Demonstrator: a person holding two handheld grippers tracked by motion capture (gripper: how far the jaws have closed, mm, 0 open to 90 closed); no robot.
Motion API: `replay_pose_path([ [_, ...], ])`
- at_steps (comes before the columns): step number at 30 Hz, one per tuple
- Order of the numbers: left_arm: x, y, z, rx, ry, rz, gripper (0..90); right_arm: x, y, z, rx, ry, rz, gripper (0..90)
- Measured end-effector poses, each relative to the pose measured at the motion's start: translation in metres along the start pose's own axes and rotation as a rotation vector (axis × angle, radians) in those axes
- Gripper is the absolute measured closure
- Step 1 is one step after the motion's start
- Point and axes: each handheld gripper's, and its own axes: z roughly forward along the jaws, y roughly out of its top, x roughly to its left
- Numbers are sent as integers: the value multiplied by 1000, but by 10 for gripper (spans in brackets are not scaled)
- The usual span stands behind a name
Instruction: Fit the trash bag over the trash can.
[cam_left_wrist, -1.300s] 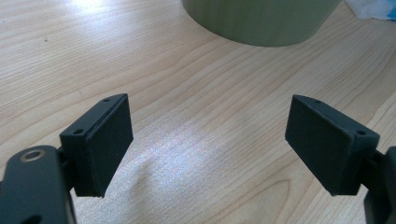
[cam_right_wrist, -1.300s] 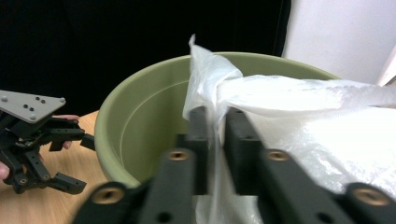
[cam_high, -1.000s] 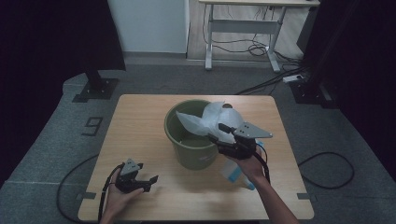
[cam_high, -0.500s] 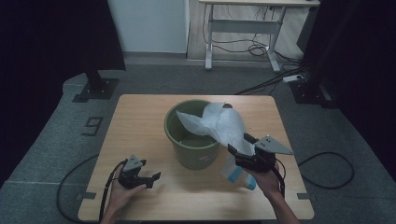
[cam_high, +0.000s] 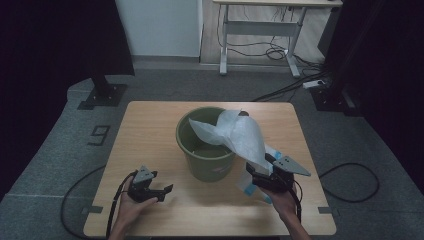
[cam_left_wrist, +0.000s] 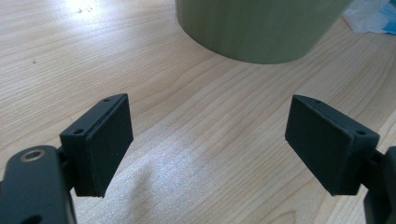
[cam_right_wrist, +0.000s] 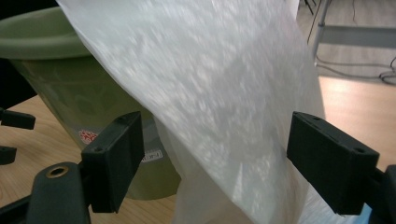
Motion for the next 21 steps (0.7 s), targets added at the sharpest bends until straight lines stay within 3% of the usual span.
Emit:
replay_pose_path([
  [2,-1,0,-1,-7,6,2,156,0,-2,3,9,-3,3,189],
  [5,-1,1,-6,-35,11,-2,160,-1,-9,11,16,-13,1,330],
  [6,-1,1,-6,-35,11,-2,160,-1,-9,11,16,-13,1,330],
  [7,-1,2,-6,-42,12,-7,161,-2,-10,13,9,8,-24,491],
  [8,-1,2,-6,-42,12,-7,162,-2,-10,13,9,8,-24,491],
  [9,-1,2,-6,-41,14,-5,162,-5,-10,15,7,9,-29,610],
  [10,-1,2,-6,-41,14,-5,162,-5,-10,15,7,9,-29,610],
  [11,-2,3,-7,-40,16,-1,162,-9,-10,15,-2,6,-30,731],
  [13,-2,3,-8,-43,17,0,162,-12,-9,14,-10,-22,-46,828],
  [16,-3,4,-11,-56,24,-1,162,-16,-6,11,-24,-45,-66,881],
  [18,-5,7,-15,-64,36,2,163,-18,7,5,-43,-72,-121,885],
  [20,-7,9,-17,-64,47,6,167,-19,13,3,-50,-78,-137,885],
  [21,-13,15,-21,-68,74,25,168,-21,24,-1,-68,-81,-157,886],
])
